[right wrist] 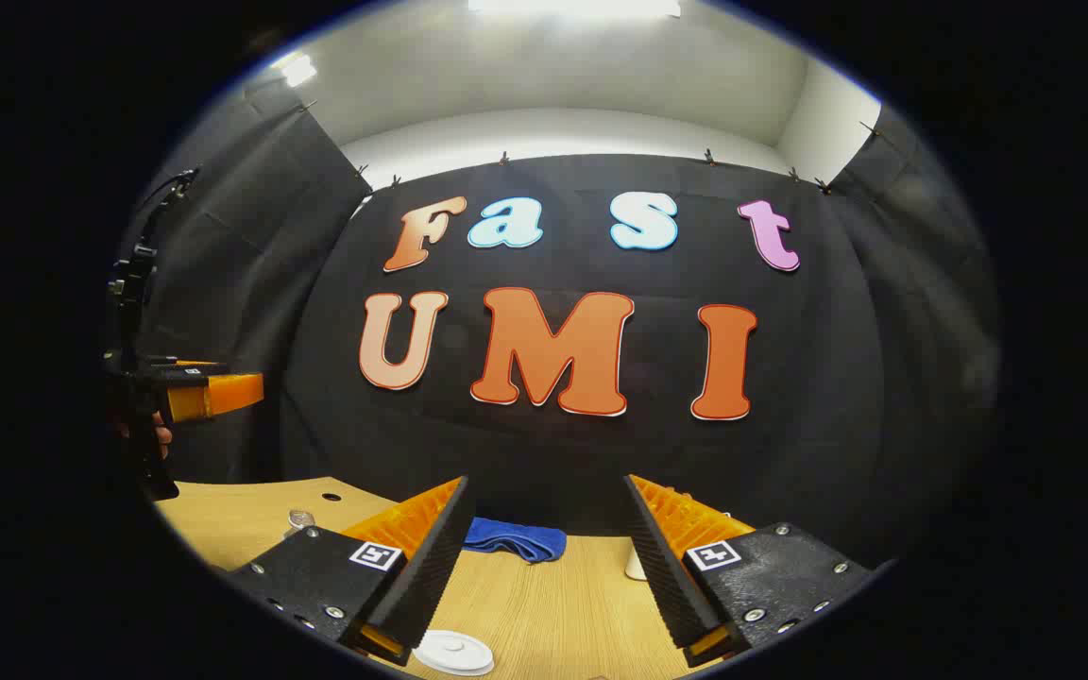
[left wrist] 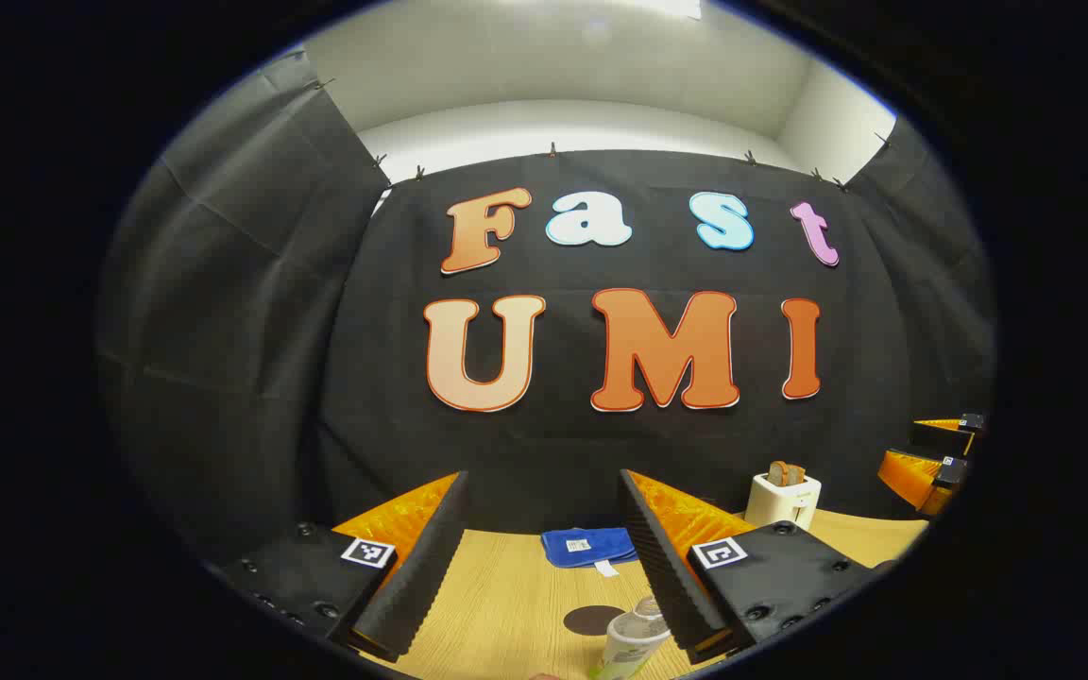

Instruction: Open the teacup lid with one hand, grasp the water bottle and pour water into the teacup with the other hand; after pouring, place the water bottle on the coaster and then close the teacup lid.

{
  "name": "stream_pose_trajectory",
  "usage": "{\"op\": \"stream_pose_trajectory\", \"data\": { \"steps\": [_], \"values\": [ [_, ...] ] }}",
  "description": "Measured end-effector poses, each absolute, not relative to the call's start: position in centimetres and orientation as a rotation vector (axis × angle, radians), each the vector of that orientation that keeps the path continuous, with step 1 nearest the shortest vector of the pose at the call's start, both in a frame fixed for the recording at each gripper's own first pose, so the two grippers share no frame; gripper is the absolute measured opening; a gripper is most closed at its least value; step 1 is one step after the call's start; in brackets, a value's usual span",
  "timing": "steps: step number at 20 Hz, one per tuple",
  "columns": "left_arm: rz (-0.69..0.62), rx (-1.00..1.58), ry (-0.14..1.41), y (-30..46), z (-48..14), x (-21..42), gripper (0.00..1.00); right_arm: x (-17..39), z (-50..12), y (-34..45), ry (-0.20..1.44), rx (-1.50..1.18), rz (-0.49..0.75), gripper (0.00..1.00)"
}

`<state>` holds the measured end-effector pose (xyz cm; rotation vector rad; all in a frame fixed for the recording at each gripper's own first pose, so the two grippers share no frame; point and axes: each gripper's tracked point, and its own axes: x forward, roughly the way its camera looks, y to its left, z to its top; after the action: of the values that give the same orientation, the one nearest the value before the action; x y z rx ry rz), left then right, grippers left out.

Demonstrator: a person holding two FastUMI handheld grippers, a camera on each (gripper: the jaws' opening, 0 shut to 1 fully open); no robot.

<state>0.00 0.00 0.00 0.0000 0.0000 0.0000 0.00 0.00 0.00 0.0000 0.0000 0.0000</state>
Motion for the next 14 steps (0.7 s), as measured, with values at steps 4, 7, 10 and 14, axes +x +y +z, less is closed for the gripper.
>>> {"op": "stream_pose_trajectory", "data": {
  "steps": [4, 7, 10, 14],
  "values": [
    [-0.04, -0.002, -0.012, -1.3, 0.0, 0.0, 0.98, 0.2, -0.3, 0.4, -0.001, 0.0, 0.011, 0.94],
    [-0.025, 0.0, -0.015, -0.9, 0.0, -0.1, 0.99, 0.3, -0.5, 0.6, 0.002, -0.023, 0.024, 0.94],
    [-0.012, -0.015, -0.009, -0.6, -0.3, -0.2, 0.99, 0.5, -0.9, 1.2, 0.005, -0.027, 0.045, 0.94],
    [-0.006, -0.016, 0.003, -0.2, -1.5, -0.5, 0.99, 0.8, -2.4, 1.3, 0.038, -0.046, 0.054, 0.94]
  ]
}}
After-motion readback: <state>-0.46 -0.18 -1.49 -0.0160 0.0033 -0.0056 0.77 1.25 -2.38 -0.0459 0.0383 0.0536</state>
